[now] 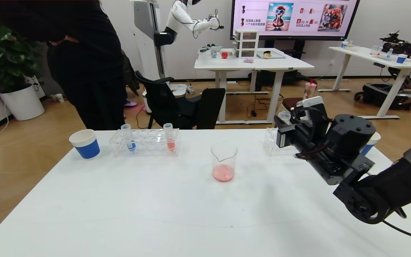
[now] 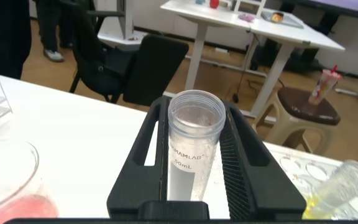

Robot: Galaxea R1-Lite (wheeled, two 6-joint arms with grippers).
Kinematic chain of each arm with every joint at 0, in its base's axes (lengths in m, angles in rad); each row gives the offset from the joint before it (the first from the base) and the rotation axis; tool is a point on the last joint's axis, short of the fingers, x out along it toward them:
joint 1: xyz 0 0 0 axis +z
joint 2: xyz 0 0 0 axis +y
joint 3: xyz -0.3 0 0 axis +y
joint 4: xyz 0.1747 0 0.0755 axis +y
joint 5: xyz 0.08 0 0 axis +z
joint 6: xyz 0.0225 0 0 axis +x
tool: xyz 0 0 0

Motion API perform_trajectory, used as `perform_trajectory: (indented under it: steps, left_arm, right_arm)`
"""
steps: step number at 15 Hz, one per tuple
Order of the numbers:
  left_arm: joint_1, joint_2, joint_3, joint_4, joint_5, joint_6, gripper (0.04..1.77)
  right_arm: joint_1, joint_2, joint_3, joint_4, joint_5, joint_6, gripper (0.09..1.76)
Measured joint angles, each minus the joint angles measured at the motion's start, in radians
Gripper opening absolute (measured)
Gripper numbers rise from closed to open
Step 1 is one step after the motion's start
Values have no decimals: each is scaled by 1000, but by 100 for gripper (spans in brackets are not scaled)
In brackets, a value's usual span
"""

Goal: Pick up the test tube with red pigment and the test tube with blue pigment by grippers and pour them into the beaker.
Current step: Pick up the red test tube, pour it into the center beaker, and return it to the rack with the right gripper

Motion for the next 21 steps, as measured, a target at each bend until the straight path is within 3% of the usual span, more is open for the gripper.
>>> perform_trajectory:
  steps: [3,7,12,14,18,21]
  left_arm:
    - [0,0,0,0,0,0,175]
    - [0,0,0,0,0,-1,175]
    - [0,0,0,0,0,0,175]
    - [0,0,0,0,0,0,175]
    - [0,0,0,0,0,0,175]
    - [0,0,0,0,0,-1,175]
  right_arm:
    - [-45,-55,47,-17,29,25,51]
    - [-113,-91,103,-69,141,24,51]
    - [-198,-141,124,-73,170,27,51]
    - [-251,-166,88,27,179,27,51]
    - [-383,-231,-76,361,204,78,51]
    - [-491,-243,-189,490,216,104,51]
